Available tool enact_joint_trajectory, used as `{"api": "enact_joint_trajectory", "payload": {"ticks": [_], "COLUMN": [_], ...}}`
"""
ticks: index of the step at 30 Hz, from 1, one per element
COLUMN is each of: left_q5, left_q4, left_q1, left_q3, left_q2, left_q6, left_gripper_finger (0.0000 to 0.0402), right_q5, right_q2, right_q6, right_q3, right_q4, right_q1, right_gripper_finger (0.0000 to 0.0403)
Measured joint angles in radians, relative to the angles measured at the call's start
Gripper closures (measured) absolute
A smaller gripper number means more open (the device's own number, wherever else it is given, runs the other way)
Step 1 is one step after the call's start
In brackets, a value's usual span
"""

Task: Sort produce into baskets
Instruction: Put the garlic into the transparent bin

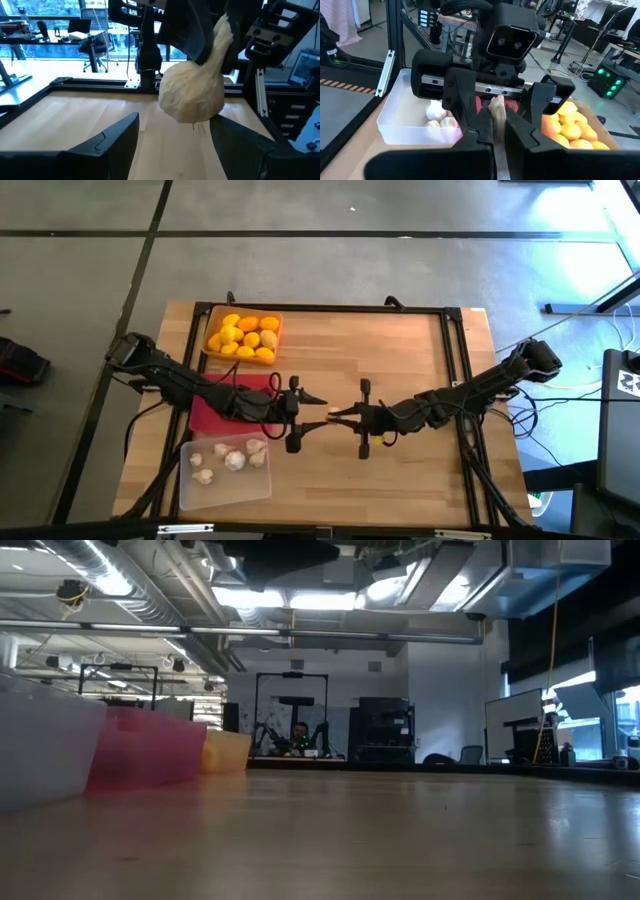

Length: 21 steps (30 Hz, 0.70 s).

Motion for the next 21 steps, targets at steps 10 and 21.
{"api": "enact_joint_trajectory", "payload": {"ticks": [10, 21], "left_q5": [0.074, 0.076], "left_q4": [0.015, 0.039], "left_q1": [0.004, 0.006], "left_q3": [0.0, 0.001], "left_q2": [-0.002, -0.004], "left_q6": [0.041, 0.053], "left_gripper_finger": [0.016, 0.016], "right_q5": [0.015, -0.122], "right_q2": [0.001, 0.061], "right_q6": [-0.07, 0.017], "right_q3": [0.0, 0.0], "right_q4": [0.014, 0.079], "right_q1": [-0.013, -0.079], "right_gripper_finger": [0.0388, 0.0388]}}
